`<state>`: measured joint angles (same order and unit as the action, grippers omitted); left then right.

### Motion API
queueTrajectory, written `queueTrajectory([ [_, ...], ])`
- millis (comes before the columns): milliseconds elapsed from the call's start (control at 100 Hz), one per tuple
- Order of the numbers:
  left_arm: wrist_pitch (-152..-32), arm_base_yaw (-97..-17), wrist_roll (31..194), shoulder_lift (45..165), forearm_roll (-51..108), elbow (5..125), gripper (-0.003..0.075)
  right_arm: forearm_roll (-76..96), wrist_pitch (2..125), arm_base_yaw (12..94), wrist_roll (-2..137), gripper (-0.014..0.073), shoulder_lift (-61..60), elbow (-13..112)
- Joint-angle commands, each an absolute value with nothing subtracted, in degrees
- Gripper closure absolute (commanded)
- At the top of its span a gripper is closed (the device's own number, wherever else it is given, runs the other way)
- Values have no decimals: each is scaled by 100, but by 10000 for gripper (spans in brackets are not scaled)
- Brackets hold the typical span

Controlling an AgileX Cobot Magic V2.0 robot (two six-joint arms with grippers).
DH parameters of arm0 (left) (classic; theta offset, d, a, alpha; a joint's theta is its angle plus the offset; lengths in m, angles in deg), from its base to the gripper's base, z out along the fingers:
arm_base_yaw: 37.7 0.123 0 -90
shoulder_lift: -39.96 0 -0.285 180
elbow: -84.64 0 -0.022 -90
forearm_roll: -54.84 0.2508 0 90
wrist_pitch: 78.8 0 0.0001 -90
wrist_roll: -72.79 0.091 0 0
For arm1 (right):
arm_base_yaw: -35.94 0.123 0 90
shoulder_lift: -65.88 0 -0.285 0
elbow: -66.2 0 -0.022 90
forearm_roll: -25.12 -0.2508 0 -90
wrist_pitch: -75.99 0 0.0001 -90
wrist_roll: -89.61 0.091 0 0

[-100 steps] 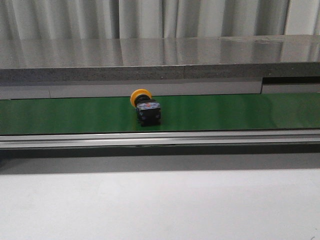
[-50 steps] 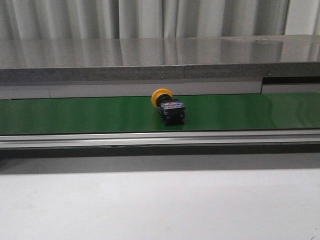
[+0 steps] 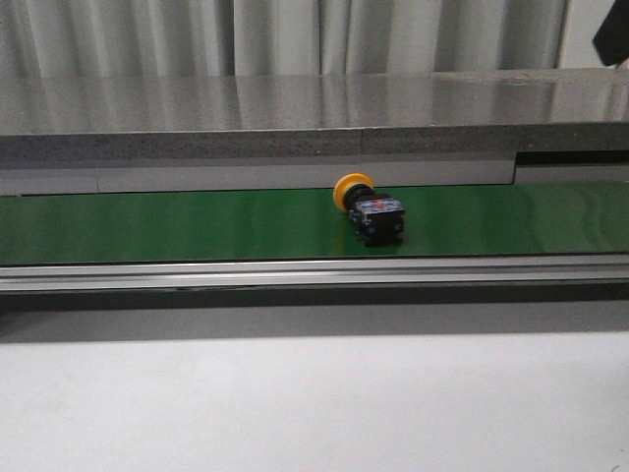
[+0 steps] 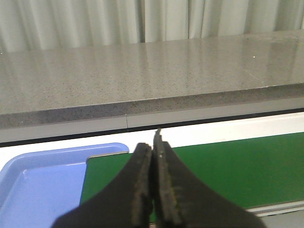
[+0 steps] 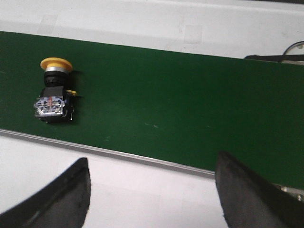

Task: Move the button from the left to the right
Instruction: 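Lower the open right gripper over the push-button on the belt and close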

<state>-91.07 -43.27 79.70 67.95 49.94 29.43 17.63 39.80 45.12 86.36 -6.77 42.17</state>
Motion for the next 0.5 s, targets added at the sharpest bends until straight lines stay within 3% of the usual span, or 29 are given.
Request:
queueTrajectory([
  [0,-8615,-4374,7962,6828,4989,3095,740,1692,4247,4645,8470,44,-972,4627],
  [490,-8615,-4374,7962,6828,4989,3095,740,1692,4264,5305,8174,44,-2831,5731],
])
